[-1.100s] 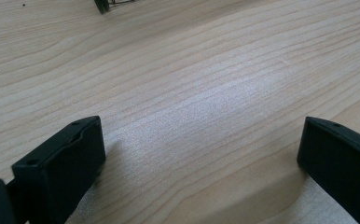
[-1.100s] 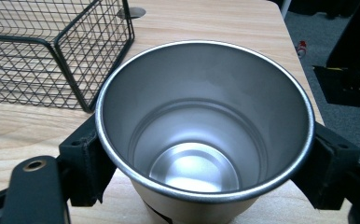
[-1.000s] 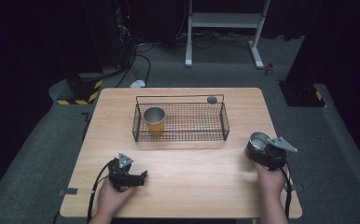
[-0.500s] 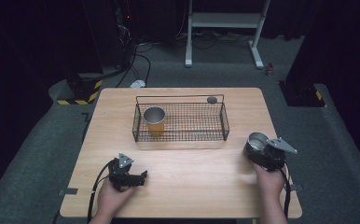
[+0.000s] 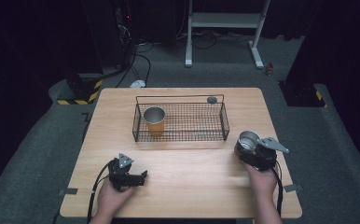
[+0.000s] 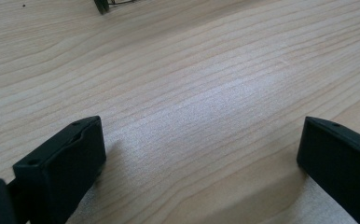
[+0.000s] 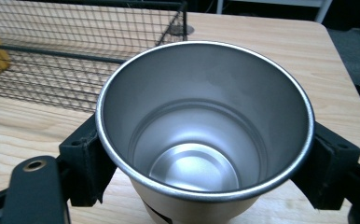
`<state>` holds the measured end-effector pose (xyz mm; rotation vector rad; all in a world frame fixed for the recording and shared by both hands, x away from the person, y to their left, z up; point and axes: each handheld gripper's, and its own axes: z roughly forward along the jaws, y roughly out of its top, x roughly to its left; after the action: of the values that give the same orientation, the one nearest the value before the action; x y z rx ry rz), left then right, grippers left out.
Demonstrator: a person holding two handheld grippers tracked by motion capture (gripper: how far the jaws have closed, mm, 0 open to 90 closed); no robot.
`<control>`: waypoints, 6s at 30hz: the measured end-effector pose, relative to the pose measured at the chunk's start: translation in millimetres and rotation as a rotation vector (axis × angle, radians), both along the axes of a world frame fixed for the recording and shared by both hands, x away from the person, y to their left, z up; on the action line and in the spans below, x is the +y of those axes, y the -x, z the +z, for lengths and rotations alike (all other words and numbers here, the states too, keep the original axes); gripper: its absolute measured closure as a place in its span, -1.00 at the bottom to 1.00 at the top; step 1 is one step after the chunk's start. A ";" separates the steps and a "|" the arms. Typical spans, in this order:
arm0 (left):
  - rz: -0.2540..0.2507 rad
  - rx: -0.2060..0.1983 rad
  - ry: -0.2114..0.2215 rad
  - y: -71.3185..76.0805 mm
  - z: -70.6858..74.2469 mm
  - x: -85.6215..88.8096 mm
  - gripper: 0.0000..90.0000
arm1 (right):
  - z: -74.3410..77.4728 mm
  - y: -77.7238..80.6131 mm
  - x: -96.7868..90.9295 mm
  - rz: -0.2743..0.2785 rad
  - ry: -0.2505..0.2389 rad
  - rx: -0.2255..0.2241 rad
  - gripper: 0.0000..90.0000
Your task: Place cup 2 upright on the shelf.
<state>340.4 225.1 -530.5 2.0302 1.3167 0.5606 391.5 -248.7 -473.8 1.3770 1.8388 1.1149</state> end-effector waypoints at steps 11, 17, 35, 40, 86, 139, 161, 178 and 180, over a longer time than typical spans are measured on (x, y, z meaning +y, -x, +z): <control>-0.006 0.003 -0.003 0.5 0.4 0.5 -0.96 | 10.3 10.9 18.6 0.044 0.011 -0.024 -0.59; -0.011 0.001 -0.011 0.7 0.7 1.1 -0.96 | 15.9 15.3 33.3 0.061 0.003 -0.032 -0.59; -0.006 0.001 0.005 1.7 0.2 0.0 -0.95 | 32.4 5.9 75.7 0.050 0.011 -0.039 -0.59; -0.009 0.000 0.001 1.6 0.3 0.3 -0.95 | 38.0 1.8 80.3 0.056 0.009 -0.042 -0.59; -0.022 -0.002 -0.002 2.0 0.5 -0.2 -0.93 | 62.4 -83.5 134.7 0.098 0.019 -0.033 -0.59; -0.015 -0.001 -0.004 2.7 0.6 -0.6 -0.93 | 4.9 -137.3 162.5 0.095 0.118 0.217 -0.59; -0.013 -0.001 -0.004 2.9 0.6 -0.6 -0.93 | 5.1 -136.2 165.7 0.107 0.129 0.233 -0.70; -0.012 -0.001 -0.003 3.0 0.5 -0.8 -0.93 | 29.1 -121.3 162.3 0.087 0.129 0.142 -0.78; -0.012 -0.002 -0.002 2.9 0.5 -0.8 -0.93 | 34.2 -117.6 161.5 0.089 0.129 0.129 -0.78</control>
<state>337.5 224.2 -530.0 2.0369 1.3028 0.5581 509.2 -87.2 -439.5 1.3310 2.0442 0.9517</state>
